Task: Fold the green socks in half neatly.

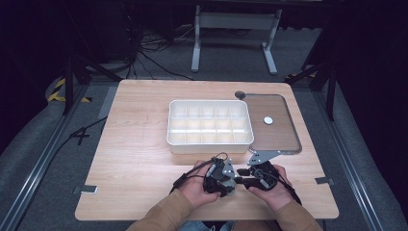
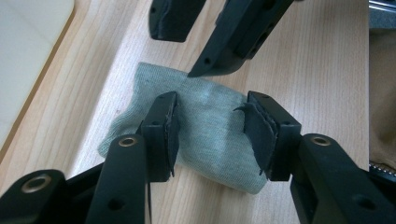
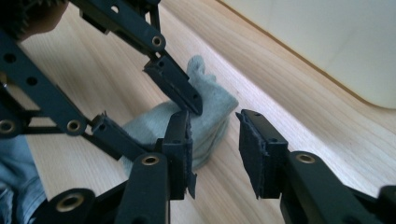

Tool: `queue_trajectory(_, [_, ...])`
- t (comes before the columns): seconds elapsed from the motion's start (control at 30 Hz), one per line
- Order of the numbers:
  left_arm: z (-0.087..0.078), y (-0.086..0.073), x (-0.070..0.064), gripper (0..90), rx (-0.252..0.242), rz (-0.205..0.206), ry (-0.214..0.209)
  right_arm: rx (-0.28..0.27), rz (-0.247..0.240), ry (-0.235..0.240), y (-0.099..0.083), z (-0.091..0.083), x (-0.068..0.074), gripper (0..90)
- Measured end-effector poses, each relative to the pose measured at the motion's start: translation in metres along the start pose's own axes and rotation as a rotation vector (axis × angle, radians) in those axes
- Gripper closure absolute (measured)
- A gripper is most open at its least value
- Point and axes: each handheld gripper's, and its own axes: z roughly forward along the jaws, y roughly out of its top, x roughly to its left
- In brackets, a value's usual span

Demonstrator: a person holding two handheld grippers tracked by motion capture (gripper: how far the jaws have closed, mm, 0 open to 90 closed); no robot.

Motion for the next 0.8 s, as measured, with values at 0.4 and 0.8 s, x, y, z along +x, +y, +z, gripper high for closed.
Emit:
queue_trajectory(0.4, [-0.013, -0.005, 0.002, 49.7, 0.003, -0.039, 0.003, 0.039, 0.026, 0.014, -0.002, 0.015, -0.001, 58.6])
queue_trajectory(0.8, [-0.007, -0.015, 0.002, 44.1, 0.121, -0.159, 0.019, 0.083, 0.07, 0.085, 0.002, 0.022, -0.008, 54.0])
